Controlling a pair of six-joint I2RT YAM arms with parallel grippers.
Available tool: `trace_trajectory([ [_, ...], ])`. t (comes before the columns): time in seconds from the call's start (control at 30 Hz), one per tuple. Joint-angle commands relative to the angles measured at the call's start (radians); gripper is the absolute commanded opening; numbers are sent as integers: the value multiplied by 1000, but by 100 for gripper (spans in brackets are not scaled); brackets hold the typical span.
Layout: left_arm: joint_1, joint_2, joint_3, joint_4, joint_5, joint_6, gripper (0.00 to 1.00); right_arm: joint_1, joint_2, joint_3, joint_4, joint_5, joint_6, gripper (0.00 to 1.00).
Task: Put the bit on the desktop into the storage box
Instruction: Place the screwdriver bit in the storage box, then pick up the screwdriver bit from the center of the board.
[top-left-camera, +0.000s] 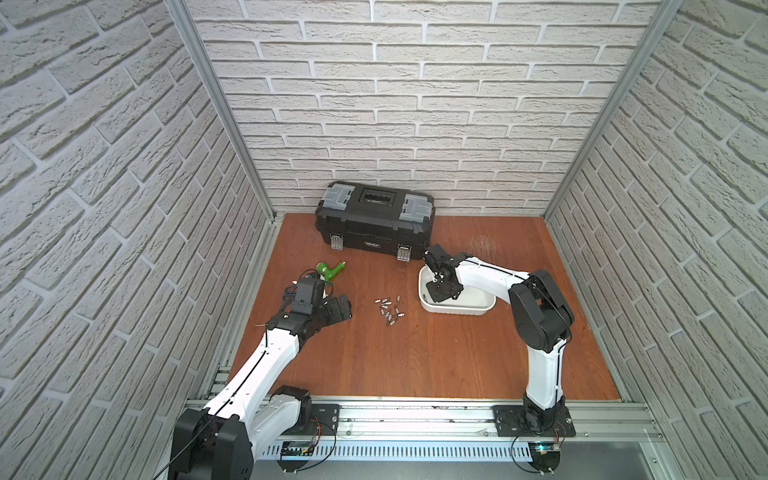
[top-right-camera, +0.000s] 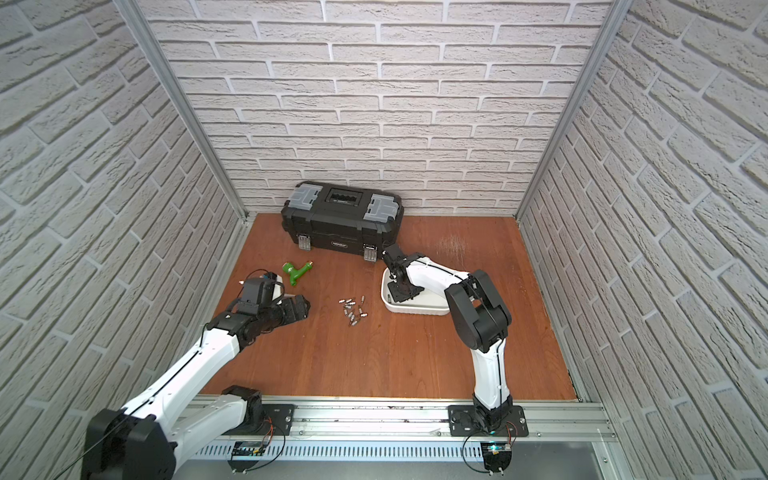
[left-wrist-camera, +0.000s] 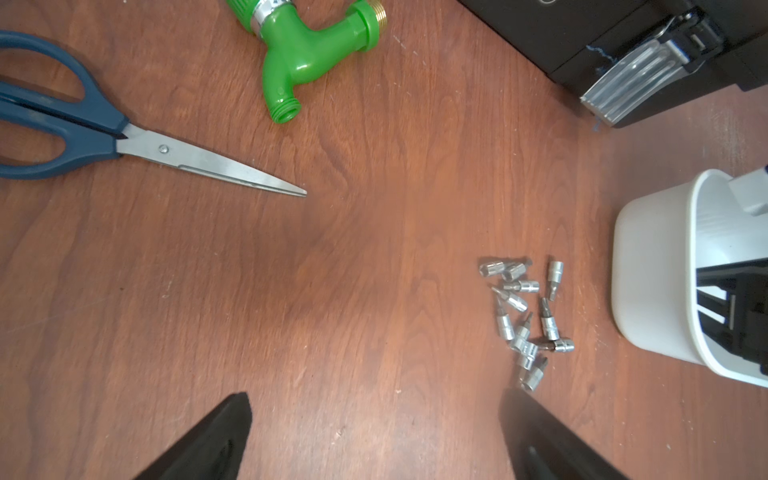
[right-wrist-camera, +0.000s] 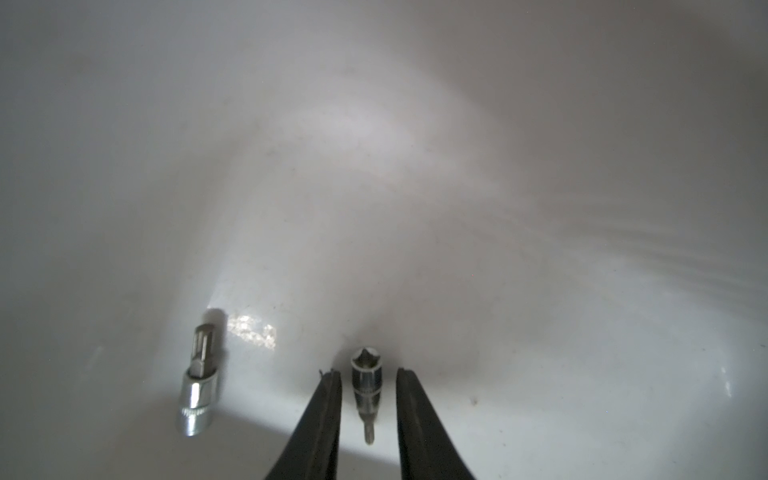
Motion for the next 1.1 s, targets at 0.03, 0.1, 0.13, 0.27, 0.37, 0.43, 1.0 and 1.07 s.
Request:
trace_trajectory([
  [0.03,-4,1,28,24,-6,12,98,-5,-72,-10,3,11,3,31],
  [0.1,-4,1,31,22,-6,12,98,-5,-88,-10,-2,13,1,32],
  [0.13,-4,1,32,22,-5,13,98,-4,-95,-10,-7,13,0,32],
  [0.27,-9,-5,41,13,-8,12,98,-6,-141,-9,-24,23,-5,34],
  [0.37,-19,-5,50,11,-12,11,98,-5,-184,-17,-32,33,-10,35],
  [0.43,-24,1,56,11,-11,9,98,-4,-225,-30,-29,46,-9,36],
  [1.0,-219,182,249,-38,-45,59,98,-5,-745,-291,68,173,1,68],
  [1.07,-244,212,277,-46,-53,69,98,-7,-809,-331,90,199,5,75],
])
